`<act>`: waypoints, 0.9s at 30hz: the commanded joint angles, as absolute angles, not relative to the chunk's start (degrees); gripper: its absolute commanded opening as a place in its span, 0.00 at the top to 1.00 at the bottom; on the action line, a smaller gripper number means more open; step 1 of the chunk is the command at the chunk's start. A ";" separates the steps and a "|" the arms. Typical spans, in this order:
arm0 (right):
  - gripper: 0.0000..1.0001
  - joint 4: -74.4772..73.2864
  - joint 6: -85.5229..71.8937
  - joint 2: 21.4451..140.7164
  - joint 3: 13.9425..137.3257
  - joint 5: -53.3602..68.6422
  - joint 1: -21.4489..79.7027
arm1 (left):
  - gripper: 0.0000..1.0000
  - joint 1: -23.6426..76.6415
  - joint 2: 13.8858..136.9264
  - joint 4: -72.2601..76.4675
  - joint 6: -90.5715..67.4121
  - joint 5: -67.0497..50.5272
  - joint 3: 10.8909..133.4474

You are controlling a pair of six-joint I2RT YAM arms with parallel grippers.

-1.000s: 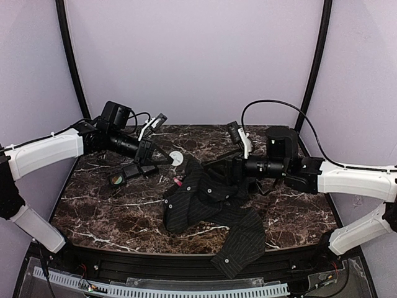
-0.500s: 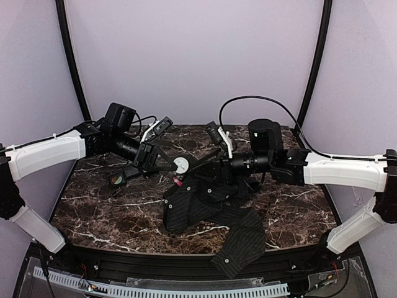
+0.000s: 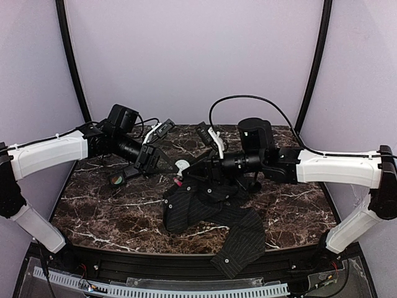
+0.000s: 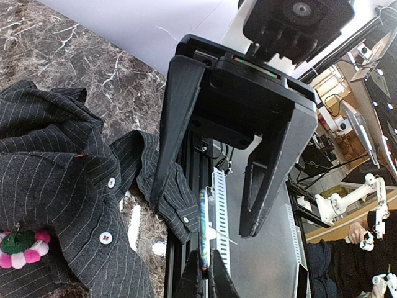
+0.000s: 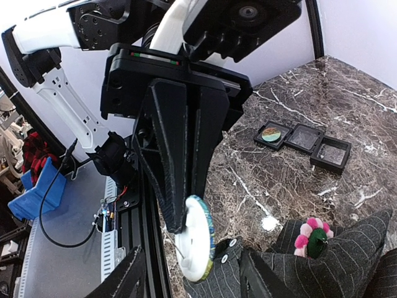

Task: Remove the brooch from the garment
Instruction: Close the brooch securely.

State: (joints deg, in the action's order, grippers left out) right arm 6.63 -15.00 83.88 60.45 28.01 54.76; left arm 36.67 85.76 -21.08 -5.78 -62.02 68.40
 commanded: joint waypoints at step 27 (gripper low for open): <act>0.67 7.54 -15.11 85.52 62.66 22.80 55.81 | 0.99 37.58 85.75 -22.41 -4.49 -61.91 68.55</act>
State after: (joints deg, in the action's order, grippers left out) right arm 6.17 -14.83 84.71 61.19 24.80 55.18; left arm 37.21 85.82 -21.17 -5.50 -61.80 68.40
